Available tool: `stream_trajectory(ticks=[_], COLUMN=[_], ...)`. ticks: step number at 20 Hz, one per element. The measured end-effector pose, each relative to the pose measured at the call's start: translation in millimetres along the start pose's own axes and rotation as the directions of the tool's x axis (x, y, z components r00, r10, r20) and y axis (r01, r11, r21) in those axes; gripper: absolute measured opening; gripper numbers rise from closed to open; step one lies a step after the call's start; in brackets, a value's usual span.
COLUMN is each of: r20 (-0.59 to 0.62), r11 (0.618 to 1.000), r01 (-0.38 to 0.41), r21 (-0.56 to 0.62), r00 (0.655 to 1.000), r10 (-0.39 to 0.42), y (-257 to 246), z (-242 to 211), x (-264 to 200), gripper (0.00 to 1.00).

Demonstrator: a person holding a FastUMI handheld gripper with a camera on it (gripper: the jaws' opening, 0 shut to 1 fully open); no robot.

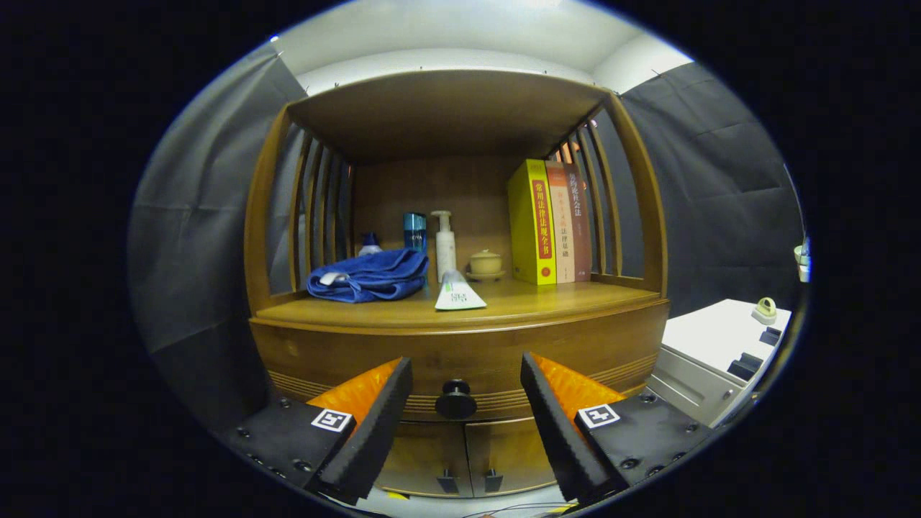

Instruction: Pull open the drawer, take out the items inside it, and place them on the countertop above the cabinet.

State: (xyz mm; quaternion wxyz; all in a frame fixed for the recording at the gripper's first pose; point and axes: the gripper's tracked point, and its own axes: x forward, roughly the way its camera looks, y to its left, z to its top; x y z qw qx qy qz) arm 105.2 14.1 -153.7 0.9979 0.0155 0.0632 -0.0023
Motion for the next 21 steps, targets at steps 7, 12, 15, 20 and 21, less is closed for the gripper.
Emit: stream_trajectory(ticks=[7,12,15,20,21], r20=[0.098,0.127,0.153,0.152,0.148], r11=[1.0,0.995,0.991,0.992,0.992], r01=[-0.019,-0.079,-0.087,-0.092,-0.095], r21=[-0.016,-0.061,-0.106,-0.091,-0.081], r00=[0.995,0.988,0.983,0.983,0.983], r10=[0.02,0.086,0.103,0.105,0.106], y=[-6.3,7.3,11.2,10.0,8.3], z=[76.6,116.6,128.9,132.1,132.2], x=[-70.8,-110.2,-125.0,-131.6,-131.6], gripper=[0.98,0.98,0.98,0.98,0.98])
